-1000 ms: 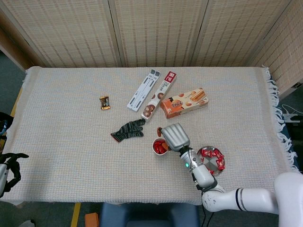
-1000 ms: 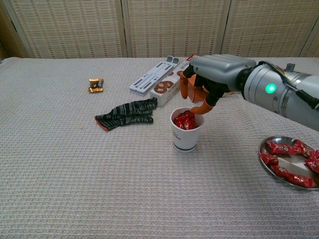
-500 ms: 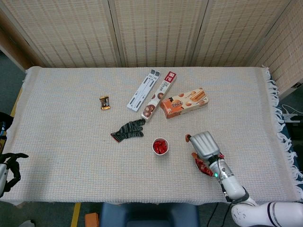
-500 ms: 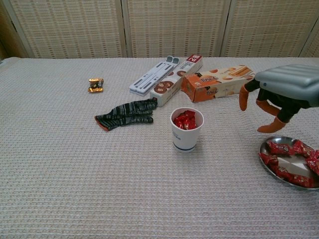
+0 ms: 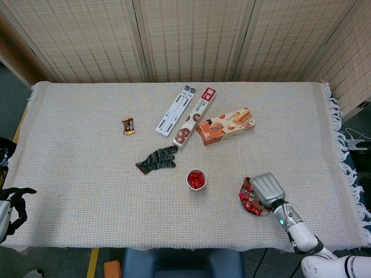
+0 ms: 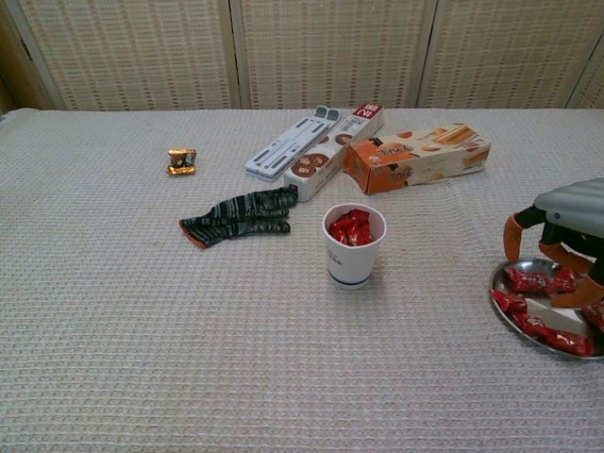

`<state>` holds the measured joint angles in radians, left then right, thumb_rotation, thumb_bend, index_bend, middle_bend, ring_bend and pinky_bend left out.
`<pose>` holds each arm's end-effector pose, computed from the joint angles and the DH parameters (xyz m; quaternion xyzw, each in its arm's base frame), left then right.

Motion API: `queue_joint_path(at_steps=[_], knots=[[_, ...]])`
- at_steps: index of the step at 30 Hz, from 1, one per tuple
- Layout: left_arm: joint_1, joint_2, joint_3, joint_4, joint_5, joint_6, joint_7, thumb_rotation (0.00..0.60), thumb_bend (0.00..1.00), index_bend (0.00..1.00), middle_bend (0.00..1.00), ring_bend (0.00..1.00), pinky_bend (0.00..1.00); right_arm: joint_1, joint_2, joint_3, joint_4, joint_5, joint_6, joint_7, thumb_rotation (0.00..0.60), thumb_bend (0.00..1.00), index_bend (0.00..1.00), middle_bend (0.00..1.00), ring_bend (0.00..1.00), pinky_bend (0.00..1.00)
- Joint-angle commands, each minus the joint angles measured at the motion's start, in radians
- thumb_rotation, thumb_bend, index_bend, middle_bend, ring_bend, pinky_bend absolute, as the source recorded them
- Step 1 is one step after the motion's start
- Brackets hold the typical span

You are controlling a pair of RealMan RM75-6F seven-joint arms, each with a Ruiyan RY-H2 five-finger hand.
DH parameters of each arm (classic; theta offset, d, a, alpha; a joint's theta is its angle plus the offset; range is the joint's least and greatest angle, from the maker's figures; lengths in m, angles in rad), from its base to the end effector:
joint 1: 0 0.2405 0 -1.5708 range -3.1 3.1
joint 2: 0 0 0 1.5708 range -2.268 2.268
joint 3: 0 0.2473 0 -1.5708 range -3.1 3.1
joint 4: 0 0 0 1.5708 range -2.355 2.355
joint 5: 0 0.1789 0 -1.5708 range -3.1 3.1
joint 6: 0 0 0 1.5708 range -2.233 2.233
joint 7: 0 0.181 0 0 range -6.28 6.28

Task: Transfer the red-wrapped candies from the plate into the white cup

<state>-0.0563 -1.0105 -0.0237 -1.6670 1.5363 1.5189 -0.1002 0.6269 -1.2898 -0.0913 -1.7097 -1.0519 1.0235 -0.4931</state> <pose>-0.2862 0.2015 0.2100 -0.5882 -0.3994 -0.4037 0.5758 -0.2243 -0.2959 0.0390 0.7854 -0.3768 0.2065 0.4455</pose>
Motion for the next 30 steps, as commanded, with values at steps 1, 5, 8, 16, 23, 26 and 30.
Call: queue_joint_path(at_steps=[1, 5, 8, 16, 23, 26, 30], knots=[[0.000, 0.001, 0.000, 0.001, -0.001, -0.002, -0.004, 0.600, 0.42, 0.34, 0.24, 0.27, 0.28, -0.003, -0.015, 0.002, 0.020, 0.008, -0.017, -0.006, 0.600, 0.08, 0.42, 0.82, 0.78, 1.00], [-0.001, 0.002, 0.000, 0.001, -0.001, -0.003, -0.007, 0.600, 0.42, 0.34, 0.24, 0.27, 0.28, -0.003, -0.036, 0.011, 0.052, 0.017, -0.041, -0.003, 0.600, 0.08, 0.43, 0.82, 0.78, 1.00], [0.000, 0.004, 0.000, 0.002, 0.000, -0.001, -0.012, 0.600, 0.42, 0.34, 0.24, 0.27, 0.28, -0.004, -0.053, 0.017, 0.078, 0.021, -0.056, 0.002, 0.600, 0.08, 0.44, 0.82, 0.78, 1.00], [0.000, 0.006, 0.001, 0.003, 0.002, -0.001, -0.020, 0.600, 0.42, 0.34, 0.24, 0.27, 0.28, -0.011, -0.083, 0.031, 0.123, 0.009, -0.080, 0.027, 0.600, 0.08, 0.49, 0.82, 0.78, 1.00], [0.000, 0.006, 0.001, 0.003, 0.001, -0.002, -0.021, 0.600, 0.42, 0.34, 0.24, 0.27, 0.28, -0.022, -0.092, 0.038, 0.145, -0.009, -0.087, 0.049, 0.600, 0.08, 0.53, 0.82, 0.79, 1.00], [0.000, 0.006, 0.001, 0.003, 0.001, -0.002, -0.020, 0.600, 0.42, 0.34, 0.24, 0.27, 0.28, -0.026, -0.095, 0.042, 0.154, -0.012, -0.089, 0.056, 0.600, 0.09, 0.54, 0.82, 0.79, 1.00], [0.000, 0.007, 0.001, 0.003, 0.001, -0.002, -0.021, 0.600, 0.42, 0.35, 0.24, 0.27, 0.28, -0.028, -0.098, 0.044, 0.164, -0.012, -0.098, 0.053, 0.600, 0.09, 0.53, 0.82, 0.79, 1.00]])
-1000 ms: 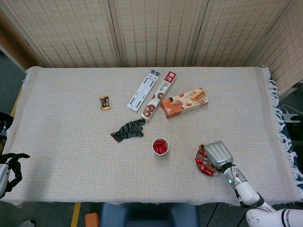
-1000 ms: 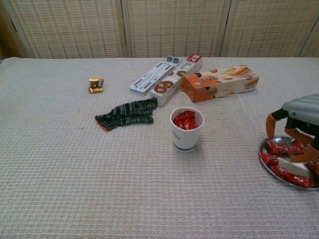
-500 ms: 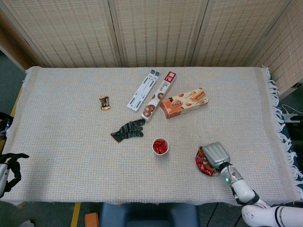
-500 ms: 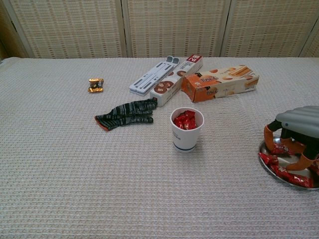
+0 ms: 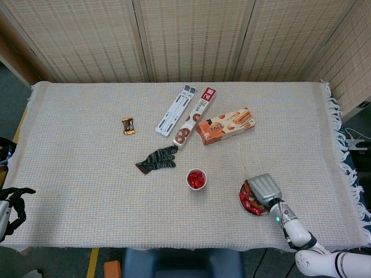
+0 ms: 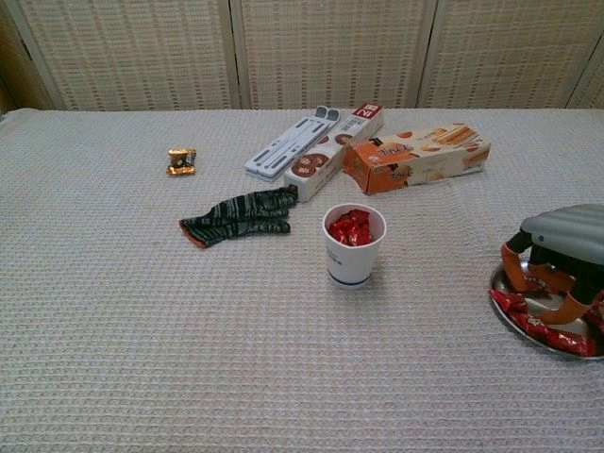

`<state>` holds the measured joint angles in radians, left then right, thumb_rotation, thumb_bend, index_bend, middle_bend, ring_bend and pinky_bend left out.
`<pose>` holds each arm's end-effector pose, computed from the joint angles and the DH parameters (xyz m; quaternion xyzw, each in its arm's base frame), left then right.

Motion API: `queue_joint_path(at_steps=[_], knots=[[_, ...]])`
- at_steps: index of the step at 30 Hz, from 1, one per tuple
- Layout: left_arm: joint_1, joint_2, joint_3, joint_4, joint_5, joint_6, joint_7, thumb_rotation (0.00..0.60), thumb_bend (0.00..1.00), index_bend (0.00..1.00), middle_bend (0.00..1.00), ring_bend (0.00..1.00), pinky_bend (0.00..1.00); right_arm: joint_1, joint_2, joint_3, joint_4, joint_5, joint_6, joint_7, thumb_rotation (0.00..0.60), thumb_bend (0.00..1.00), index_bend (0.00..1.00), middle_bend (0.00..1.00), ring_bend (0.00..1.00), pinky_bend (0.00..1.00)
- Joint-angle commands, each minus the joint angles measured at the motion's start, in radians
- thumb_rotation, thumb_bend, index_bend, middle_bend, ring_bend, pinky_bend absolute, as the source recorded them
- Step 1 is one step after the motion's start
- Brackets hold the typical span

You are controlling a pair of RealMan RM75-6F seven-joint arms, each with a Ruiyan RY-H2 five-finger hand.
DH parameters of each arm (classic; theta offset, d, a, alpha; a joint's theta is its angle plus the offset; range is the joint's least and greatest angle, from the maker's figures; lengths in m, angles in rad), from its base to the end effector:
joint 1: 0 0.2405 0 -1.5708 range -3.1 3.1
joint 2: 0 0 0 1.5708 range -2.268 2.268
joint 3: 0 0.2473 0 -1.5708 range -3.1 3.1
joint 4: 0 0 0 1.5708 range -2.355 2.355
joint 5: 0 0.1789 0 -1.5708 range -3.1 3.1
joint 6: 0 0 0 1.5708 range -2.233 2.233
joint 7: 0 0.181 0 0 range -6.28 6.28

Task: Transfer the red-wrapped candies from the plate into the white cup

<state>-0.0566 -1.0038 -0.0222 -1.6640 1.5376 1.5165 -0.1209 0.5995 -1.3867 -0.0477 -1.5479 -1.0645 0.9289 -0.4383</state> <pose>-0.2869 0.2013 0.2115 -0.5869 -0.4035 -0.4059 0.5727 -0.2434 -0.3032 0.0135 0.7821 -0.3968 0.1961 0.4387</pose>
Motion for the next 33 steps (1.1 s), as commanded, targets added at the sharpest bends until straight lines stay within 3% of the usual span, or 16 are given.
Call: queue_joint_path(at_steps=[1, 8, 18, 25, 33], knots=[[0.000, 0.000, 0.000, 0.000, 0.000, 0.000, 0.000, 0.600, 0.42, 0.35, 0.24, 0.27, 0.28, 0.001, -0.001, 0.001, 0.005, 0.004, -0.009, -0.005, 0.600, 0.09, 0.53, 0.82, 0.79, 1.00], [0.000, 0.001, 0.000, 0.000, 0.000, 0.001, -0.005, 0.600, 0.42, 0.35, 0.24, 0.27, 0.28, 0.005, -0.009, 0.006, 0.013, 0.020, -0.032, -0.016, 0.600, 0.12, 0.45, 0.82, 0.79, 1.00], [0.001, 0.003, 0.002, 0.000, 0.005, 0.002, -0.009, 0.600, 0.42, 0.34, 0.24, 0.27, 0.28, -0.004, -0.005, 0.006, 0.009, -0.014, -0.030, -0.001, 0.600, 0.20, 0.45, 0.82, 0.79, 1.00], [0.000, 0.001, 0.003, 0.000, 0.007, 0.001, -0.003, 0.600, 0.42, 0.34, 0.24, 0.27, 0.28, -0.015, 0.002, 0.009, 0.012, -0.026, -0.015, -0.001, 0.600, 0.29, 0.52, 0.82, 0.79, 1.00], [0.000, 0.002, 0.004, -0.001, 0.010, 0.003, -0.006, 0.600, 0.42, 0.34, 0.24, 0.27, 0.28, -0.031, 0.005, 0.016, 0.014, -0.036, 0.006, 0.007, 0.600, 0.32, 0.56, 0.82, 0.79, 1.00]])
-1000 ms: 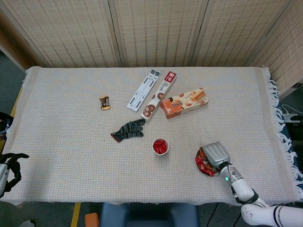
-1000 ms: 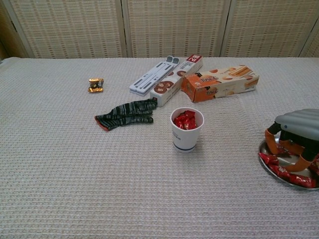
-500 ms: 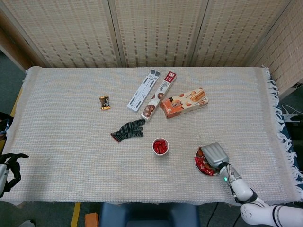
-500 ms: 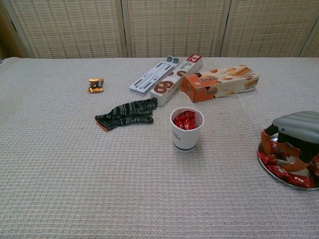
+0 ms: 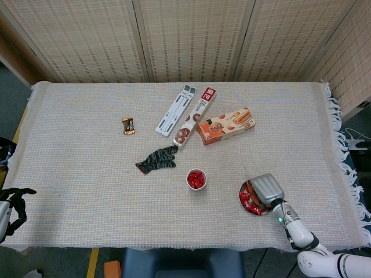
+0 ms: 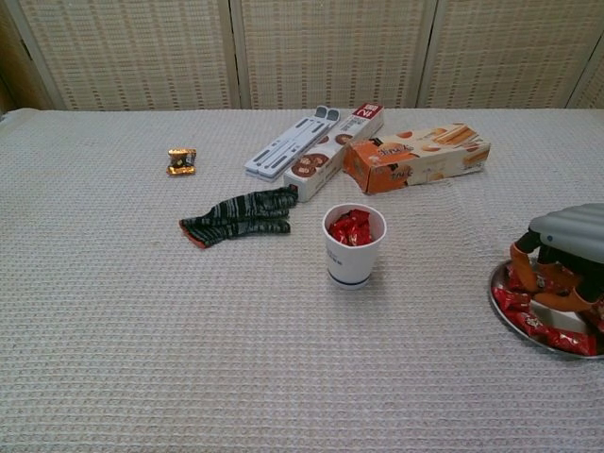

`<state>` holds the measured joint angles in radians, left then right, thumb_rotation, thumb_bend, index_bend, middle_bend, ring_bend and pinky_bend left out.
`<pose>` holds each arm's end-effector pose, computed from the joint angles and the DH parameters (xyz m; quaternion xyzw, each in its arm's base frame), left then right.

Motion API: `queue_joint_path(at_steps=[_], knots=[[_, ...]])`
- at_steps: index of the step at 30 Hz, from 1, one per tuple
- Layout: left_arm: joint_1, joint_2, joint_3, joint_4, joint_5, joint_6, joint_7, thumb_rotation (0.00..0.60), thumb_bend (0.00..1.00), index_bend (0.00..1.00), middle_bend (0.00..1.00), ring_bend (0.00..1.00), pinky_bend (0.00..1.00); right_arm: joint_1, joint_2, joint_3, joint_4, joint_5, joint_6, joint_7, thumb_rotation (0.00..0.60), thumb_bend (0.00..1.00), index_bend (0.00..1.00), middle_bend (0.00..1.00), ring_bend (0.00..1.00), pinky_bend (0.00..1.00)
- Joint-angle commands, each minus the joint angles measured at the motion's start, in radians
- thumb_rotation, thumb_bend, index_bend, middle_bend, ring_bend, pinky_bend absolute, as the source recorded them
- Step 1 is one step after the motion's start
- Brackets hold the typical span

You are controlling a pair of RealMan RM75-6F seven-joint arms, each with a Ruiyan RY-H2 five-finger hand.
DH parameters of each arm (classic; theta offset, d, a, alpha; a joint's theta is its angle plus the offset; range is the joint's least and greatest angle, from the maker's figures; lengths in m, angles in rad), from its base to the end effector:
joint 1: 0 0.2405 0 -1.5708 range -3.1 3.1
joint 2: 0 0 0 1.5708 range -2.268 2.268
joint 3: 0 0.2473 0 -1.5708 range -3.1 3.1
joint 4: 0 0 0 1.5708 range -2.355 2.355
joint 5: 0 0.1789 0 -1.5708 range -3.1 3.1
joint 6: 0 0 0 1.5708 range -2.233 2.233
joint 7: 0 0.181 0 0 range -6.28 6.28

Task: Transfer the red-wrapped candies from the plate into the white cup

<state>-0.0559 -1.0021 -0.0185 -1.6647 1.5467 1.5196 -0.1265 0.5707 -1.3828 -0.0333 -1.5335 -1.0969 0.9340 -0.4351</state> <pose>-0.2857 0.2004 0.2112 -0.5887 -0.4036 -0.4081 0.5692 -0.2486 -0.3022 0.0182 0.7793 -0.3911 0.1985 0.4475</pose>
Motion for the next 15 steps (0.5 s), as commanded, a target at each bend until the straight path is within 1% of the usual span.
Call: queue_joint_path(at_steps=[1, 7, 11, 15], knots=[[0.000, 0.000, 0.001, 0.000, 0.000, -0.001, 0.000, 0.600, 0.42, 0.34, 0.24, 0.27, 0.28, -0.003, 0.005, 0.003, -0.005, -0.005, 0.000, 0.009, 0.600, 0.32, 0.56, 0.82, 0.79, 1.00], [0.000, 0.000, -0.001, 0.000, -0.002, -0.001, -0.001, 0.600, 0.42, 0.34, 0.24, 0.27, 0.28, 0.002, 0.042, 0.004, -0.056, -0.028, -0.026, 0.040, 0.600, 0.33, 0.46, 0.82, 0.79, 1.00], [0.000, 0.000, 0.000, 0.000, -0.001, -0.001, 0.001, 0.600, 0.42, 0.35, 0.24, 0.27, 0.28, 0.000, 0.055, 0.003, -0.074, -0.055, -0.033, 0.071, 0.600, 0.32, 0.45, 0.82, 0.79, 1.00], [0.000, 0.001, 0.000, -0.001, 0.001, 0.001, 0.001, 0.600, 0.42, 0.34, 0.24, 0.27, 0.28, -0.002, 0.053, 0.002, -0.067, -0.072, -0.038, 0.090, 0.600, 0.33, 0.45, 0.82, 0.79, 1.00]])
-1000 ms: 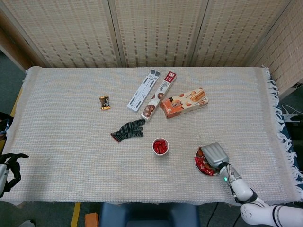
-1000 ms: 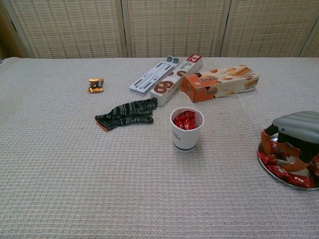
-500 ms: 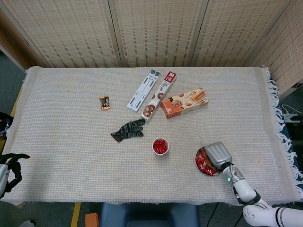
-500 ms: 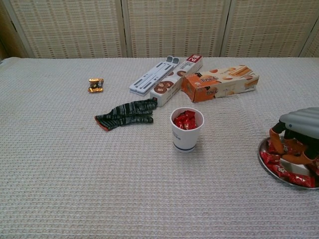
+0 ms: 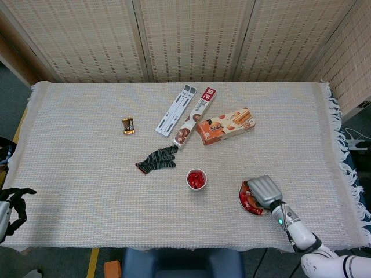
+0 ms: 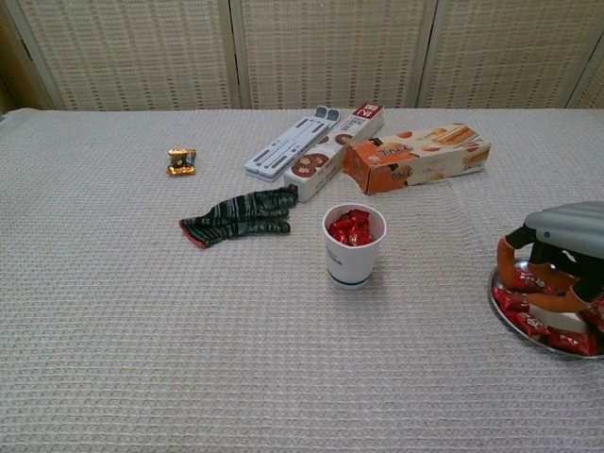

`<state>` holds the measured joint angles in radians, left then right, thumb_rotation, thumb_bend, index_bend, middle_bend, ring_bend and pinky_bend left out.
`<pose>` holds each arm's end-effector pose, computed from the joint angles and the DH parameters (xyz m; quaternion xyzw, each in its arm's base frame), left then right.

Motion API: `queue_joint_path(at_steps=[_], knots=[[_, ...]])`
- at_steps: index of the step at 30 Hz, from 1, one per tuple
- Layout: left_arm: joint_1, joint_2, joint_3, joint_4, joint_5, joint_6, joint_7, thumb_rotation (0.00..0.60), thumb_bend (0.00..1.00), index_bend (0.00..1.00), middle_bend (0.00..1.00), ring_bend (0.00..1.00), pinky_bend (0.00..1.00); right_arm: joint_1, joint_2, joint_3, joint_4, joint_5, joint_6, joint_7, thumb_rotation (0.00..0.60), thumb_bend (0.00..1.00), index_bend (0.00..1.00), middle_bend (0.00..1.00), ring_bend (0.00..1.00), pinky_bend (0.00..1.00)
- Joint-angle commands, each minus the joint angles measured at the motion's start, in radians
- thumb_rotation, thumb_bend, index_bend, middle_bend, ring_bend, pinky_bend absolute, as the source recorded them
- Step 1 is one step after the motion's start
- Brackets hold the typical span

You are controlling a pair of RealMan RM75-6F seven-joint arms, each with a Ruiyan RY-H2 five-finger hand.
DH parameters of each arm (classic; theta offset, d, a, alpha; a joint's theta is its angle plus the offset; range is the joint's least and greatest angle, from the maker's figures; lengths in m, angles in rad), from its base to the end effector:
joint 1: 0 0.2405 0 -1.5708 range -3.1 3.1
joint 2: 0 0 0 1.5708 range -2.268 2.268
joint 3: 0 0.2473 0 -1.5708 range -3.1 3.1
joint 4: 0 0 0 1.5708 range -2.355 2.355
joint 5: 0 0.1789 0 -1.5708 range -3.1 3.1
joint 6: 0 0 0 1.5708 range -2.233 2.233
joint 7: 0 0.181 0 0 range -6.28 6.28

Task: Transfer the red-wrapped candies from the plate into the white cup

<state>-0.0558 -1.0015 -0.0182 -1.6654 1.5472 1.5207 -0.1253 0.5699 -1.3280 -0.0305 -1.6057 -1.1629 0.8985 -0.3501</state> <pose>-0.2855 0.2003 0.2114 -0.5889 -0.4030 -0.4081 0.5694 -0.2346 -0.2940 0.0225 0.7842 -0.4101 0.2201 0.4104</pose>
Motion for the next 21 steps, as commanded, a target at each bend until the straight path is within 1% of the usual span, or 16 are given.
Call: queue_joint_path(at_steps=[1, 9, 15, 21], knots=[[0.000, 0.000, 0.000, 0.000, 0.000, 0.000, -0.001, 0.600, 0.42, 0.35, 0.24, 0.27, 0.28, -0.002, -0.005, -0.001, 0.012, -0.007, -0.005, 0.006, 0.600, 0.33, 0.45, 0.82, 0.79, 1.00], [0.000, 0.001, -0.001, 0.001, -0.002, 0.000, -0.005, 0.600, 0.42, 0.35, 0.24, 0.27, 0.28, 0.000, -0.045, 0.004, 0.064, -0.002, -0.017, 0.008, 0.600, 0.32, 0.45, 0.82, 0.80, 1.00], [0.001, 0.002, -0.001, 0.001, -0.001, 0.003, -0.009, 0.600, 0.42, 0.35, 0.24, 0.27, 0.28, -0.004, -0.062, 0.005, 0.081, -0.001, -0.015, 0.003, 0.600, 0.32, 0.45, 0.82, 0.80, 1.00], [0.001, 0.002, -0.001, 0.001, 0.000, 0.003, -0.011, 0.600, 0.42, 0.34, 0.24, 0.27, 0.28, -0.009, -0.066, 0.008, 0.093, 0.005, -0.013, 0.001, 0.600, 0.32, 0.49, 0.82, 0.80, 1.00]])
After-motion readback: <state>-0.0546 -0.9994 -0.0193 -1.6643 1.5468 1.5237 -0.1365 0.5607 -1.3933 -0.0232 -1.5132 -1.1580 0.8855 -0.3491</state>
